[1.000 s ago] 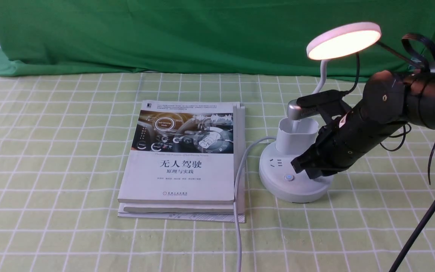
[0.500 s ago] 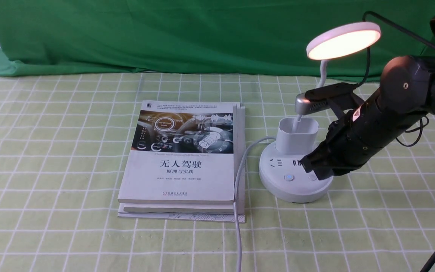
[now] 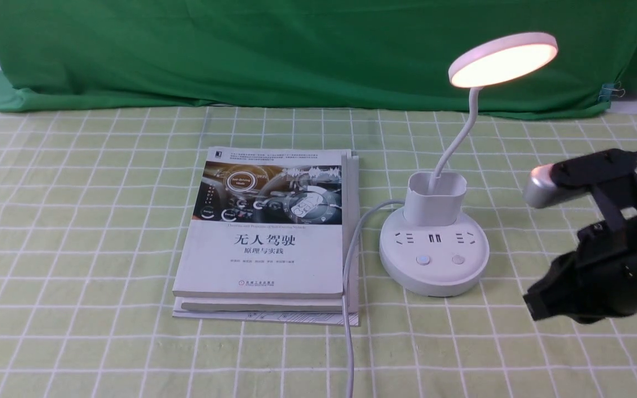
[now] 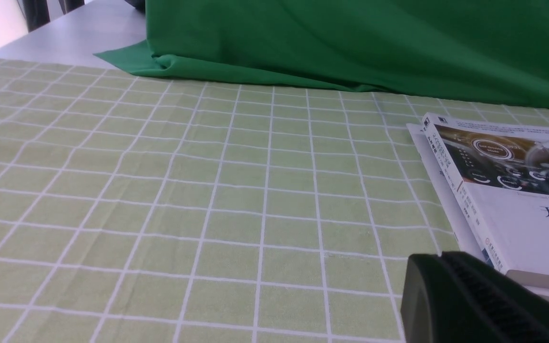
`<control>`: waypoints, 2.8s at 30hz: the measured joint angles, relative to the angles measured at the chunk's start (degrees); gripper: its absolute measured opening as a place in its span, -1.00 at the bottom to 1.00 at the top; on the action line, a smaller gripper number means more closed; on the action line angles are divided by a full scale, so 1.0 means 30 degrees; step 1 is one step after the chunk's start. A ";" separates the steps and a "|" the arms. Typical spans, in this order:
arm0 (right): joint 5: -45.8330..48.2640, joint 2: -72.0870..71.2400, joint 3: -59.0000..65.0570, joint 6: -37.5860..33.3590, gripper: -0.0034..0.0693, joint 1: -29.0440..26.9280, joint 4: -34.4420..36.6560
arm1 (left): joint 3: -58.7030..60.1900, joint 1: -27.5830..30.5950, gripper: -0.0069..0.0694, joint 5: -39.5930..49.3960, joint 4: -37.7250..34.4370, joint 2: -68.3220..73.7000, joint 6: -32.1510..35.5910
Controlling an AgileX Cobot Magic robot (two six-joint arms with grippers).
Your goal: Turn on the table lamp on the green coffee tablecloth with your hand.
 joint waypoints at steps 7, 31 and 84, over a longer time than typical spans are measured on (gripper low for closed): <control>0.0046 -0.2960 0.1219 0.0708 -0.77 0.0000 0.0000 | 0.0000 0.0000 -0.81 0.0000 0.0000 0.0000 0.0000; -0.9272 -0.9651 0.6521 -0.0981 -0.83 -0.1818 -0.0517 | 0.0000 0.0000 -0.81 0.0000 0.0000 0.0000 0.0000; -0.8850 -2.3445 1.5483 -0.1431 -0.66 -0.6859 -0.0881 | 0.0000 0.0000 -0.81 0.0000 0.0000 0.0000 0.0000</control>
